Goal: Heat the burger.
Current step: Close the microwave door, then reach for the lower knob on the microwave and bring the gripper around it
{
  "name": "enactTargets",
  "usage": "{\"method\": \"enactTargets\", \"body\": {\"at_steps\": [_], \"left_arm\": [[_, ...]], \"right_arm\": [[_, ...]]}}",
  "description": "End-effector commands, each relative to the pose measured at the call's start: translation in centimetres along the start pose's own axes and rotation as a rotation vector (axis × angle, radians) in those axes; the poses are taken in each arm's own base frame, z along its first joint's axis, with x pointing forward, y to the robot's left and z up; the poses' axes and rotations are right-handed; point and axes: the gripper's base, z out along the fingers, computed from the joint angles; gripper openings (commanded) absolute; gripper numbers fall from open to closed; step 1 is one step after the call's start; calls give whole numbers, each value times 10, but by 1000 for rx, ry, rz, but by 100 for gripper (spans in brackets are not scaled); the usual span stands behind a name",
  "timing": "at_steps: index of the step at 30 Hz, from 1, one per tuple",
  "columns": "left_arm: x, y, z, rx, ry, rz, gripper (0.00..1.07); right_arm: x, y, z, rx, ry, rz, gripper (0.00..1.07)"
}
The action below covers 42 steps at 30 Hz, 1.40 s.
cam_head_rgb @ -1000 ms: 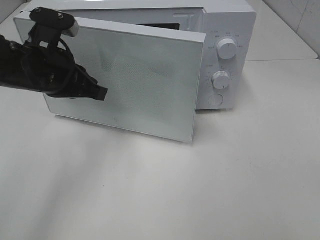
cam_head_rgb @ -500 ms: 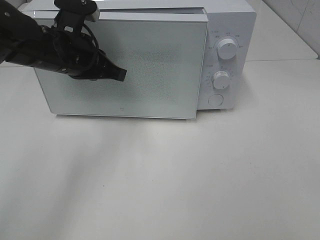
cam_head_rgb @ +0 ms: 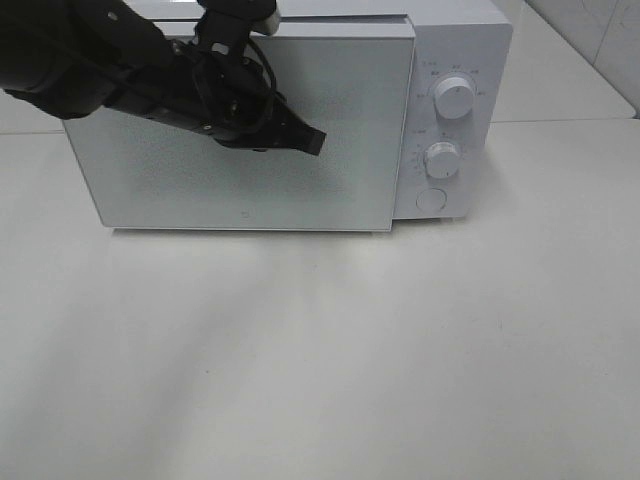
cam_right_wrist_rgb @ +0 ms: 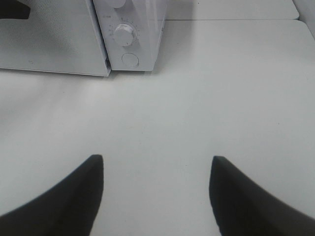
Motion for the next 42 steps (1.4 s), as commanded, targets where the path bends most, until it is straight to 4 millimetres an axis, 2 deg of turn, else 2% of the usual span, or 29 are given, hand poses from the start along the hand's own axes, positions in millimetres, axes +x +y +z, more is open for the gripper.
{"method": "enactTargets", "body": {"at_steps": [1, 10, 12, 21, 27, 32, 36, 40, 42], "left_arm": [[-13, 1, 11, -48, -64, 32, 0], [-25, -5, 30, -29, -90, 41, 0], [-34, -6, 36, -29, -118, 43, 0], [-39, -8, 39, -13, -123, 46, 0], [-28, -21, 39, 130, -7, 67, 0], [-15, -28, 36, 229, 126, 160, 0], [-7, -30, 34, 252, 220, 151, 0], [10, -31, 27, 270, 426, 90, 0], [12, -31, 24, 269, 467, 71, 0]], "right_arm": [[1, 0, -3, 0, -35, -8, 59], [1, 0, -3, 0, -35, -8, 59], [1, 0, -3, 0, -35, -8, 59], [1, 0, -3, 0, -35, -8, 59], [1, 0, -3, 0, -35, -8, 59], [1, 0, -3, 0, -35, -8, 59], [1, 0, -3, 0, -35, -8, 59], [1, 0, -3, 0, -35, -8, 59], [1, 0, -3, 0, -35, -8, 59]]}}
